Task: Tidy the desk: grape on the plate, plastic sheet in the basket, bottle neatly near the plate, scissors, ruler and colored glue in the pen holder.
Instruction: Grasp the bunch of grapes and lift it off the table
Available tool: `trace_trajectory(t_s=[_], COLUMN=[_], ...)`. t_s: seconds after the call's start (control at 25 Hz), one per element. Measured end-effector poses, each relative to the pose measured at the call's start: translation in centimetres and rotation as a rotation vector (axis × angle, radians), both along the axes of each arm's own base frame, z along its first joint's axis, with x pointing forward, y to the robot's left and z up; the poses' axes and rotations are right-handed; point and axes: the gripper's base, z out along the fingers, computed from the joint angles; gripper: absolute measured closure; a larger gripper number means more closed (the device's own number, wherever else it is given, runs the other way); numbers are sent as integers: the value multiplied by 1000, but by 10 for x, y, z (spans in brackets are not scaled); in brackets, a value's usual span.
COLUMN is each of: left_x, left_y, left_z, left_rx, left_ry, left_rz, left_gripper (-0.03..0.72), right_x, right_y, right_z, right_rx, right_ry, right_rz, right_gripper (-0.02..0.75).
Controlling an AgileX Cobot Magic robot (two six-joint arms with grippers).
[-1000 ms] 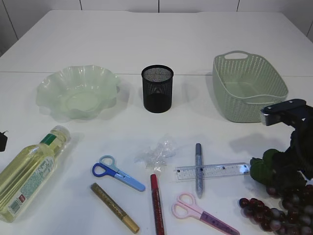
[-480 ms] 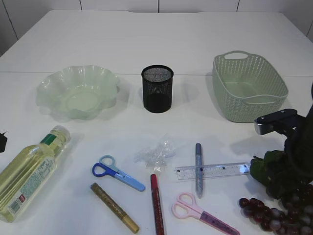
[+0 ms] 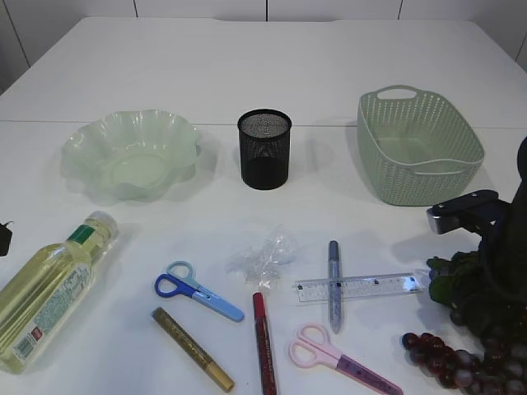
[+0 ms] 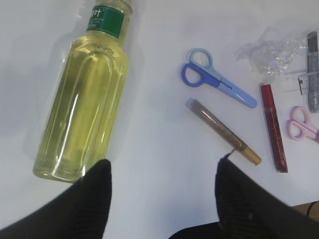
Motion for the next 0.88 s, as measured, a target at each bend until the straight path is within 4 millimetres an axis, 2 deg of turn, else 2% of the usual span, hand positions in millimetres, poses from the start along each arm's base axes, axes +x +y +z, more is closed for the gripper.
trace_trajectory(t_s=[0.12,0.2,0.48,0.68,0.88], left_x=[0,0,0,0,0], left_y=[0,0,0,0,0], left_z=[0,0,0,0,0], left_rx=[0,0,1,3,4], left_ry=[0,0,-1,-2,-3], left_rz=[0,0,-2,-5,-8], left_gripper=[211,211,221,227,257], right_x=[0,0,-3,-7,-17], right_y=[0,0,1,1,0], right_z=[0,0,6,29,65], right_rx=[0,0,8,24,37], right_ry=[-2,-2,8,-47,-141], right_rz=[0,0,-28,-45,-46], right_gripper=[417,458,486,510,533])
